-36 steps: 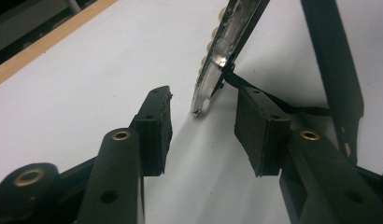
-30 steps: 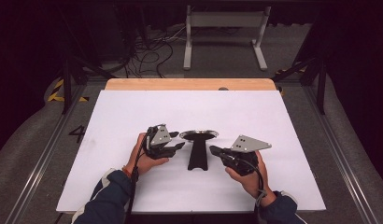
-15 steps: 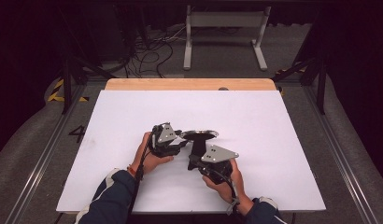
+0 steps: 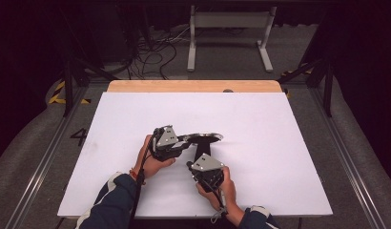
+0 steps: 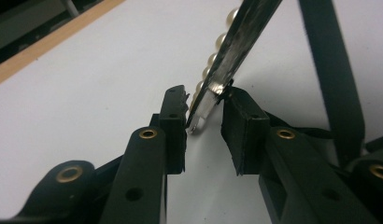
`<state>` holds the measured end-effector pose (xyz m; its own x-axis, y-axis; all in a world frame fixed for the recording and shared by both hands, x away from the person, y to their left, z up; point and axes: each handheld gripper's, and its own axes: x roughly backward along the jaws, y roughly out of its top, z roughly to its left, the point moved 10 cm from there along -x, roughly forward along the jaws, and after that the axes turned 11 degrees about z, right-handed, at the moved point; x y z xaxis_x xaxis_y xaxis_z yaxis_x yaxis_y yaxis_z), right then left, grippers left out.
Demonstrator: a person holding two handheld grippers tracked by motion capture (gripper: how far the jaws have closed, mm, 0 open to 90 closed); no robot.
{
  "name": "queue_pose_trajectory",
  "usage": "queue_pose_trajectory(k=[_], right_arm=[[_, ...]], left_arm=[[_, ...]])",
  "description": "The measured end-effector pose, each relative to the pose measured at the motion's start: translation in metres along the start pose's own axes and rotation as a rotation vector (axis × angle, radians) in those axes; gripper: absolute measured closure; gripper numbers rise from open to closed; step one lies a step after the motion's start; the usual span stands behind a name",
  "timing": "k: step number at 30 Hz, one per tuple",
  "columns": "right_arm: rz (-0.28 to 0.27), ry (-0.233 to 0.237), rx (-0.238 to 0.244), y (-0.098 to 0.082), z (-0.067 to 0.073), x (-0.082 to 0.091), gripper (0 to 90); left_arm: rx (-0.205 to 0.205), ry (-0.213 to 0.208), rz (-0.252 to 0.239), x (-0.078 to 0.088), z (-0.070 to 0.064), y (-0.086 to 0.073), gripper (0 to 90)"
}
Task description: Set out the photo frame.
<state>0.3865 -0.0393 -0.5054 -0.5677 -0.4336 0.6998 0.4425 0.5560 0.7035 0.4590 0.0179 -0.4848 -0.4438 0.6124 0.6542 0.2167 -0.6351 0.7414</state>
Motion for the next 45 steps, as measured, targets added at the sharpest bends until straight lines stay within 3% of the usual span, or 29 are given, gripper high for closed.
queue_pose_trajectory(k=[4,12,16,18,22,26,32,36,45], right_arm=[[0.005,0.0,0.017,-0.001,0.0,0.0,90.0],[0.022,0.014,0.007,-0.004,-0.006,0.007,90.0],[-0.001,0.044,-0.006,-0.002,-0.006,0.007,90.0],[-0.019,0.096,0.004,0.0,-0.001,0.007,90.0],[-0.016,0.104,0.038,0.003,0.004,0.003,90.0],[-0.007,0.076,0.07,0.007,0.008,-0.003,90.0],[0.034,0.009,0.073,0.005,0.007,-0.015,90.0],[0.06,0.005,0.04,-0.001,0.002,-0.018,90.0],[0.083,0.032,0.005,-0.014,-0.012,-0.009,90.0]], left_arm=[[-0.006,0.011,0.011,0.001,-0.001,-0.001,72.6],[-0.023,0.047,0.032,0.013,-0.005,-0.002,75.7],[-0.018,0.035,0.02,0.012,-0.005,-0.001,75.3],[-0.017,0.035,0.014,0.01,-0.005,0.0,74.4],[-0.016,0.034,0.014,0.006,-0.006,0.002,72.3],[-0.003,0.019,0.015,0.0,-0.006,0.002,70.7],[0.017,0.012,0.048,-0.009,-0.004,-0.002,68.7],[-0.005,0.021,0.052,-0.008,-0.005,-0.002,72.1],[-0.03,-0.002,0.048,-0.003,-0.012,-0.002,77.8]])
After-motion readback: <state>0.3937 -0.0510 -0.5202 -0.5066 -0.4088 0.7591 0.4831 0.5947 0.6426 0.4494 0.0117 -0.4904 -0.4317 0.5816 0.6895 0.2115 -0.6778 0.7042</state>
